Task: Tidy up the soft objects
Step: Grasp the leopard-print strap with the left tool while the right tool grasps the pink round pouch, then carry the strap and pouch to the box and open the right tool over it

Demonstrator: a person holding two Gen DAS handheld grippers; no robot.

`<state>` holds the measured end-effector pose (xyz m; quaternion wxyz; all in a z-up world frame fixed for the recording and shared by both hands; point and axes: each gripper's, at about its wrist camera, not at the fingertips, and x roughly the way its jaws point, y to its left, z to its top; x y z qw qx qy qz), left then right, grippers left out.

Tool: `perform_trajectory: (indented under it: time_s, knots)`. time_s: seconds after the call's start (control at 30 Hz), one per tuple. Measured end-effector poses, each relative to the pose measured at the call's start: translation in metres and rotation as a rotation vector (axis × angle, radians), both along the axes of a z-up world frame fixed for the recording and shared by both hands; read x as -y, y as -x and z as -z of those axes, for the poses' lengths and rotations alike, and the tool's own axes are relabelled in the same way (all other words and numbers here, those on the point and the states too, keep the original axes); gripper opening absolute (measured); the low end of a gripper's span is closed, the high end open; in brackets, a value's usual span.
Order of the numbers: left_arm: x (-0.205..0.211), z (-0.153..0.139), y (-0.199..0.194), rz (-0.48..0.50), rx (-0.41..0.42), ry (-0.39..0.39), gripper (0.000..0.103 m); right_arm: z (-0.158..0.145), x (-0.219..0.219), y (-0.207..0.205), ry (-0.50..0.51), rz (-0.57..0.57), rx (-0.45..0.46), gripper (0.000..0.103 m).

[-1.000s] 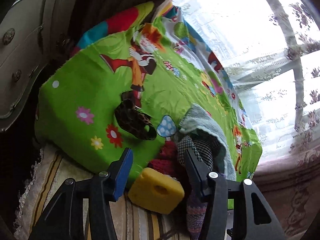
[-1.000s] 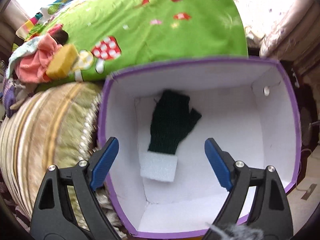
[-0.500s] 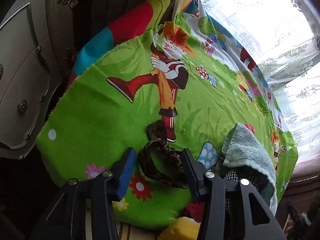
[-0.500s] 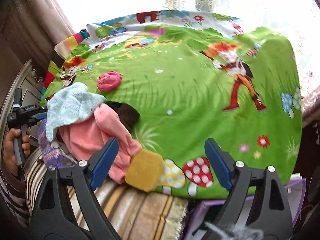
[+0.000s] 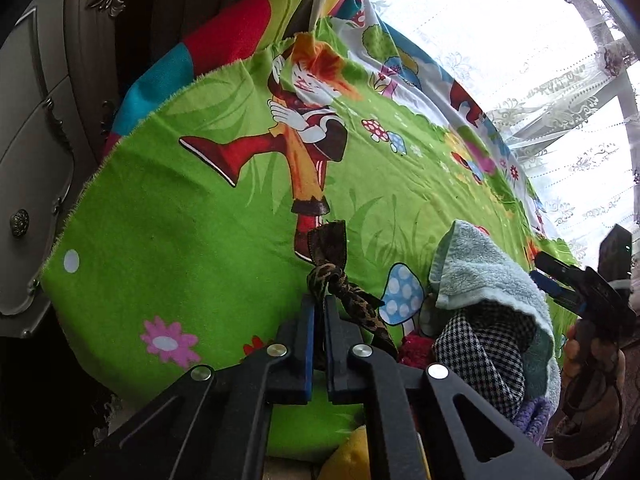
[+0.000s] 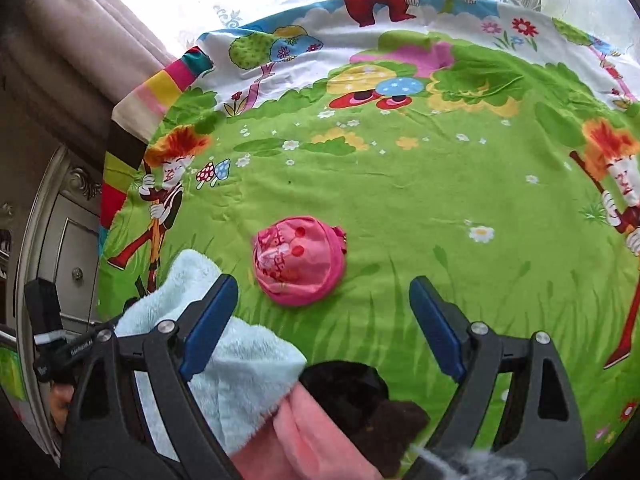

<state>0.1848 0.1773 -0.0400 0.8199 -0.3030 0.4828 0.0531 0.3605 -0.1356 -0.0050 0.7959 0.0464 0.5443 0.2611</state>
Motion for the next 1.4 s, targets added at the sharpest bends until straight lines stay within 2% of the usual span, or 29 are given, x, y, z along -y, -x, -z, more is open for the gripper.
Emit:
perform_trajectory:
  time_s: [0.13, 0.23, 0.37, 0.4, 0.5, 0.53, 0.6, 0.73, 0.83, 1.13, 1.4]
  knots:
    - [0.001, -0.004, 0.001, 0.009, 0.035, 0.016, 0.004, 0.021, -0.017, -0.021, 0.013, 0.004, -0.043, 0.088]
    - [0.002, -0.006, 0.002, 0.016, 0.051, 0.019, 0.004, 0.034, -0.024, -0.033, 0.011, 0.013, -0.075, 0.080]
    - [0.001, -0.005, 0.003, 0.020, 0.059, 0.037, 0.004, 0.040, -0.038, -0.036, 0.053, -0.024, -0.050, 0.073]
    - [0.002, -0.004, 0.003, 0.023, 0.059, 0.040, 0.004, 0.040, -0.040, -0.037, 0.060, -0.027, -0.042, 0.069]
    - [0.003, -0.004, 0.004, 0.028, 0.064, 0.046, 0.004, 0.040, -0.044, -0.035, 0.074, -0.050, -0.033, 0.040]
    - [0.003, -0.004, 0.005, 0.026, 0.067, 0.046, 0.004, 0.040, -0.046, -0.033, 0.075, -0.062, -0.031, 0.034]
    - [0.003, -0.005, 0.005, 0.025, 0.070, 0.047, 0.004, 0.040, -0.048, -0.029, 0.087, -0.071, -0.017, 0.026]
    - [0.004, -0.007, 0.007, 0.024, 0.077, 0.044, 0.004, 0.036, -0.040, -0.028, 0.047, -0.061, -0.011, 0.013]
    - [0.005, -0.010, 0.009, 0.024, 0.091, 0.039, 0.004, 0.030, -0.035, -0.026, 0.019, -0.057, -0.001, 0.009]
    - [0.006, -0.013, 0.011, 0.017, 0.097, 0.038, 0.004, 0.009, -0.021, -0.022, -0.015, -0.041, 0.035, 0.007]
    - [0.012, -0.023, 0.018, 0.023, 0.123, 0.035, 0.004, -0.018, 0.024, -0.013, -0.014, 0.025, 0.086, 0.007]
